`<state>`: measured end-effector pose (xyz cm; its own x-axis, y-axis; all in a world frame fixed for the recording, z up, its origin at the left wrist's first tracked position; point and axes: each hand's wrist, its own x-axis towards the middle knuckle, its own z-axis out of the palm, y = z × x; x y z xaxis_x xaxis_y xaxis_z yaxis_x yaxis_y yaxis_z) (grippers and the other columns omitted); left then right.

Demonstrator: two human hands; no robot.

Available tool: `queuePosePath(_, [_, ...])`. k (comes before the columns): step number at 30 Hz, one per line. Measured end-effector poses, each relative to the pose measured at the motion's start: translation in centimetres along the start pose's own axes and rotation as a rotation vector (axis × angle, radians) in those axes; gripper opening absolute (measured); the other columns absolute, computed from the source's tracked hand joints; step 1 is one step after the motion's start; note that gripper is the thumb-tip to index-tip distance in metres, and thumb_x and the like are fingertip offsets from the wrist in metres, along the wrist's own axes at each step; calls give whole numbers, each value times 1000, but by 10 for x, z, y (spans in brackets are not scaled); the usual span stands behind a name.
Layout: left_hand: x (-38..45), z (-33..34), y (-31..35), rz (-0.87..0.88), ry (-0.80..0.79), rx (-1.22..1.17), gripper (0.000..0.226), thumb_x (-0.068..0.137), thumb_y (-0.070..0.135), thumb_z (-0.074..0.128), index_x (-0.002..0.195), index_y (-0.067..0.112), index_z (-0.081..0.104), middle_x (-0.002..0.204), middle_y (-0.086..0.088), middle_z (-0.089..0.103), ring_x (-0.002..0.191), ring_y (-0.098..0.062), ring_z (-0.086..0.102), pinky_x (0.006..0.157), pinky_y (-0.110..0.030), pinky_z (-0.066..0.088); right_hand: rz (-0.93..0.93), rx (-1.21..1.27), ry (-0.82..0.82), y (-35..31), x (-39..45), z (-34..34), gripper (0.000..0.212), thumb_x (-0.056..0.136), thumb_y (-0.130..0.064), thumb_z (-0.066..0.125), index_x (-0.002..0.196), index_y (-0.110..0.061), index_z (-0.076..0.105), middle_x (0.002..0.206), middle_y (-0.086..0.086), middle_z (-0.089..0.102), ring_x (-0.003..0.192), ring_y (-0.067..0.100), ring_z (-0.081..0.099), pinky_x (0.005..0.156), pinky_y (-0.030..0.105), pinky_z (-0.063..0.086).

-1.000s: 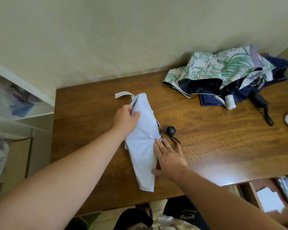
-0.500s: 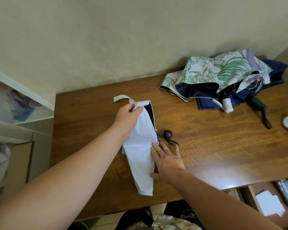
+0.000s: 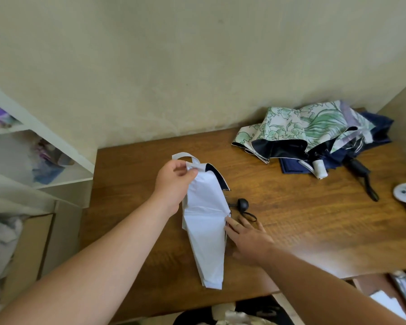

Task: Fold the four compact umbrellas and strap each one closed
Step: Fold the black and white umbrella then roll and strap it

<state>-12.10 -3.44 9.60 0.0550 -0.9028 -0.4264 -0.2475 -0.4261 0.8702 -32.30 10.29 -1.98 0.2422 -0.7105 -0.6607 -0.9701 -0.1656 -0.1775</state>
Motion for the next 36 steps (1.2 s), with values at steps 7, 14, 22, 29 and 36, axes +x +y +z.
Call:
queuePosePath(7, [-1, 1, 4, 45, -35, 48, 28, 94, 28, 80, 115, 28, 61, 118, 5, 68, 104, -6, 63, 87, -31, 53, 103, 388, 624, -4, -8, -65, 19, 96, -37, 53, 92, -26, 68, 84, -10, 61, 81, 22, 62, 63, 37, 51])
queuePosePath(14, [-9, -2, 1, 43, -92, 56, 45, 99, 36, 73, 141, 25, 62, 131, 7, 66, 120, -13, 62, 103, -39, 54, 30, 694, 754, -23, -14, -150, 53, 89, -44, 78, 132, -31, 51, 110, -13, 66, 100, 7, 60, 80, 27, 51])
queuePosePath(22, [-17, -13, -5, 47, -184, 93, 46, 106, 11, 60, 149, 27, 59, 137, 10, 67, 128, -13, 61, 108, -36, 51, 17, 876, 690, -34, -10, -158, 50, 92, -26, 77, 137, -39, 60, 95, -12, 68, 88, 6, 66, 73, 25, 60])
queuePosePath(29, [-23, -15, -10, 8, -119, 3, 44, 95, 9, 77, 135, 24, 68, 114, 12, 70, 102, -5, 65, 71, -18, 49, 124, 1057, 719, -27, -14, -142, 34, 91, -17, 79, 119, -35, 71, 99, -10, 71, 94, 10, 70, 88, 33, 61])
queuePosePath(36, [-28, -19, -5, 80, -158, -51, 53, 95, 17, 79, 137, 44, 58, 112, 9, 74, 108, -10, 69, 87, -30, 56, 83, 990, 729, -39, -24, -154, 36, 93, -26, 79, 127, -32, 70, 105, -16, 70, 101, 4, 67, 83, 24, 59])
